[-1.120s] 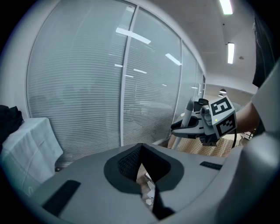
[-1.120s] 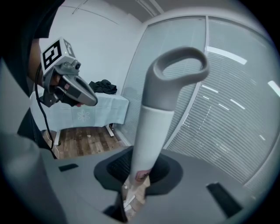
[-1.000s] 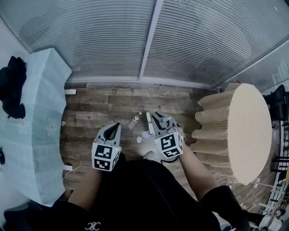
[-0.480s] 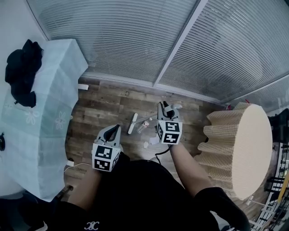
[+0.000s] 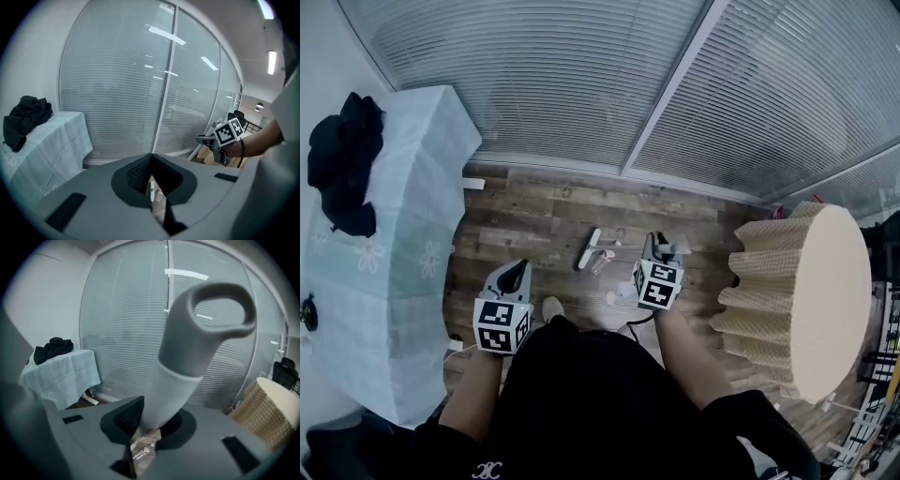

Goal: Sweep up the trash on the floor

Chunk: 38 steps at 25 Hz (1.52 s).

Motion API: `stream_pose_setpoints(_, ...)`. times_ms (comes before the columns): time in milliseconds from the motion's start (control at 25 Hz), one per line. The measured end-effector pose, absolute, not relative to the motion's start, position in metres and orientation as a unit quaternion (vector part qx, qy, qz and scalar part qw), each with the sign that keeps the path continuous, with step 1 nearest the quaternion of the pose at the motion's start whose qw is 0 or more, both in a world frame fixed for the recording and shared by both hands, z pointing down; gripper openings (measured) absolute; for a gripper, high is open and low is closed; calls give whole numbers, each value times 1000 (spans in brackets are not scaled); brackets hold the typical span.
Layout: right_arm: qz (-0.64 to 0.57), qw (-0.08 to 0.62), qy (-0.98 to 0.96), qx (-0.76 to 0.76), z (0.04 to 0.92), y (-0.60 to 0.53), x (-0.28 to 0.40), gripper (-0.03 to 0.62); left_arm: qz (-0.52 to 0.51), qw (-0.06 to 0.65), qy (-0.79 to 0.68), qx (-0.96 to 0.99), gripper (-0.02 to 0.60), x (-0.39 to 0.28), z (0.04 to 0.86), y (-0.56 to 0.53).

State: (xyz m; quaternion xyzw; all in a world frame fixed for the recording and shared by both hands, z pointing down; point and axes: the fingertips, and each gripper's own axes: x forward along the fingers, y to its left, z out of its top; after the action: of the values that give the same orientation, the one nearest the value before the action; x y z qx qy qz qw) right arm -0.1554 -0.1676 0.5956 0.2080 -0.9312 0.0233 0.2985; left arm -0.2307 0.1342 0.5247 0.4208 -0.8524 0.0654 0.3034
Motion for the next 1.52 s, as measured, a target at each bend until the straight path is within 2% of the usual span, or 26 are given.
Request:
stream_pose_setpoints(480,60,329,-909,251,616,-196,-61,92,92,301,-809,497,-3,-186,531,71)
stream_pose_setpoints(1200,114,334,-870,344,620,-256,83,94,134,281,-734,604,-3,-98,532,-42)
stream_pose_setpoints(1520,124,335,-858,368,620,-268,128,94,145,284,-713,625,-3,-77,534,-66)
